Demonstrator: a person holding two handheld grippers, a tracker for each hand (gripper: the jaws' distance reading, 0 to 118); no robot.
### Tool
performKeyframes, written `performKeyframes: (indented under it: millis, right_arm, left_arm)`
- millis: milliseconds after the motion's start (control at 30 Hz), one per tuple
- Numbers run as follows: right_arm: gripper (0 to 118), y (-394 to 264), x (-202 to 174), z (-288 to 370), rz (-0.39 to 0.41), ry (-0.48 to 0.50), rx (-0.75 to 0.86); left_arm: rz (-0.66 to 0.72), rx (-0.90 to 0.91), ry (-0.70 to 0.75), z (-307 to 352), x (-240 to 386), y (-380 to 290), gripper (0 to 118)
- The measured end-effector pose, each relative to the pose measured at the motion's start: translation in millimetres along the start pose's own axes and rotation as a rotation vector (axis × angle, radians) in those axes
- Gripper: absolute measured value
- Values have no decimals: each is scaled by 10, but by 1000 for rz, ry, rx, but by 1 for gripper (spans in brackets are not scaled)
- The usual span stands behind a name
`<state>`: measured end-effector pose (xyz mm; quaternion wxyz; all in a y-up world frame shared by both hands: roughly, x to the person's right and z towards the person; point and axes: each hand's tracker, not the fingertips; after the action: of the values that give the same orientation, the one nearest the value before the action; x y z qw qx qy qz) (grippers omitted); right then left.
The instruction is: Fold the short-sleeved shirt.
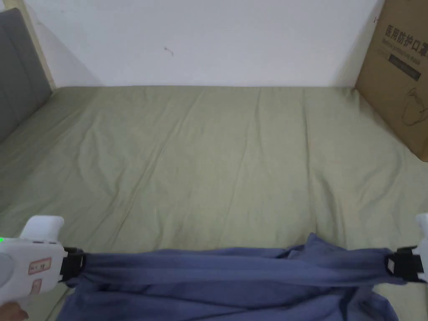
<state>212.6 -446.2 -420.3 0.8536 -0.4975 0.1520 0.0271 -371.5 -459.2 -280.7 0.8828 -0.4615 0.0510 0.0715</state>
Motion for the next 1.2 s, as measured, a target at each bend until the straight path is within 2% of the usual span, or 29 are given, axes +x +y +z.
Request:
performKeyframes:
  millis: [67, 167, 267, 300, 333, 367, 400, 433, 467, 667, 700, 733, 767, 800, 833, 900, 967, 1033, 1067, 1100, 1200]
  right_arm:
    - [0, -295, 19, -29, -6, -5, -38]
    - [0, -612, 53, -127, -57, 9, -85]
    - [0, -815, 13, -203, -61, 7, -105]
    - [0, -840, -2, -220, -64, 4, -108]
    - [0, -872, -17, -222, -62, 3, -103]
    - [4, -884, -34, -214, -51, 5, -84]
    - [31, -874, -57, -203, -42, -10, -79]
    - [58, -842, -16, -228, -40, -21, -73]
    - [71, -815, -34, -199, -38, -26, -69]
    - [71, -515, -335, 40, 43, -51, 54]
    - [67, -461, -424, 102, 43, -27, 81]
    - [56, -398, -504, 131, 40, 10, 100]
    - [33, -341, -604, 146, 39, 35, 126]
    - [2, -304, -711, 125, 41, 30, 145]
    - [1, -291, -854, 117, 43, 15, 165]
    - [0, -276, -1078, 24, 84, 83, 169]
    - [0, -299, -1347, -104, 59, 99, 155]
    - [0, -354, -1593, -208, 81, 105, 150]
    - [0, -373, -1724, -255, 103, 108, 139]
    - [0, -385, -1825, -290, 116, 118, 126]
    - [0, -407, -2033, -405, 112, 210, 85]
  left_arm:
    - [26, -40, 6, -26, -27, -224, 1]
    - [34, -72, 23, -88, -18, -484, 1]
    - [31, -99, 38, -146, -2, -624, 3]
    - [48, -97, 31, -150, -19, -648, 14]
    - [99, -81, 27, -138, -44, -640, 32]
    - [121, -78, 32, -116, -46, -618, 59]
    - [125, -81, 45, -99, -56, -603, 96]
    - [126, -83, 46, -73, -65, -586, 111]
    - [131, -82, 34, -27, -64, -578, 114]
    - [211, 20, -64, 343, -60, -502, 110]
    - [228, 41, -80, 397, -64, -495, 97]
    - [242, 61, -104, 449, -72, -492, 75]
    - [247, 65, -106, 464, -74, -512, 43]
    - [249, 60, -106, 464, -83, -525, 1]
    - [251, 54, -103, 444, -95, -548, 0]
    - [291, 40, -121, 377, -198, -646, 0]
    - [363, 41, -147, 353, -319, -751, 0]
    - [455, 77, -171, 327, -470, -852, 1]
    - [524, 91, -189, 320, -574, -899, 6]
    - [582, 94, -215, 311, -662, -932, 24]
    - [724, 49, -290, 220, -878, -1007, 101]
